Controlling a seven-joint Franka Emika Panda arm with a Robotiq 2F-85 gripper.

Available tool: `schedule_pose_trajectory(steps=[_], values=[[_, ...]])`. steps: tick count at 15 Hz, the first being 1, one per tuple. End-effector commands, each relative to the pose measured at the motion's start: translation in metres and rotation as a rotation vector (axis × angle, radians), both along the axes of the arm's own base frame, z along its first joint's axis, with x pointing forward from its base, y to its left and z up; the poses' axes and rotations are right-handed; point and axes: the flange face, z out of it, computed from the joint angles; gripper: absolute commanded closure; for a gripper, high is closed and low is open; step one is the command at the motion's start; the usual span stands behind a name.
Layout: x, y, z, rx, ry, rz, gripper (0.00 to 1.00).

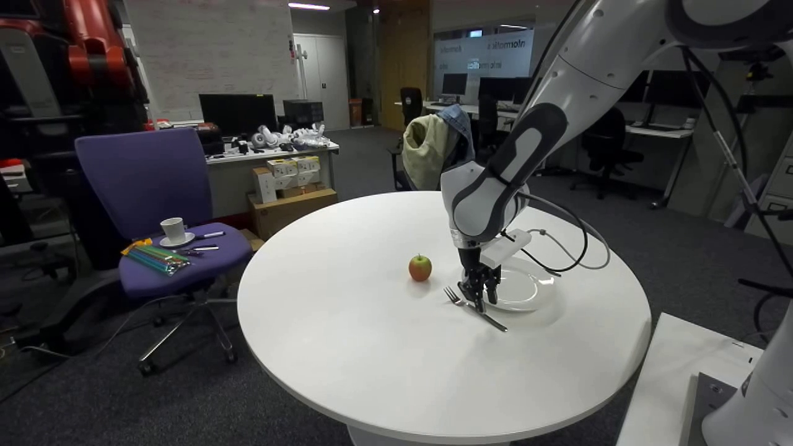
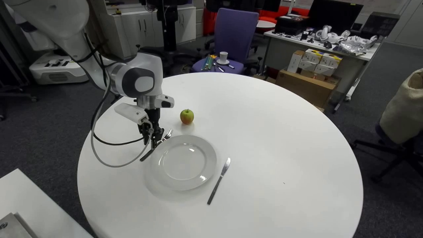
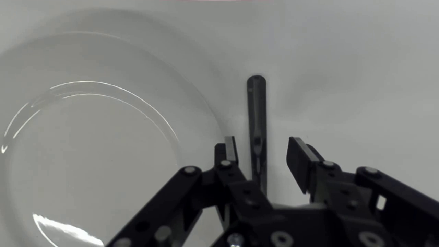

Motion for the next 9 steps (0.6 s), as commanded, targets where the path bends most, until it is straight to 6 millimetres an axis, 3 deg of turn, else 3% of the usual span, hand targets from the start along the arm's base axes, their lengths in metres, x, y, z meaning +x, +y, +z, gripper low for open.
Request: schedule_pose_trajectory(steps=[1,9], values=[[0.003,0.002,0.002,-0.027,-0.003,0.001,0.5],[-0.003,0.01,-0.009,-0.016,0.026,0.015,0.55]])
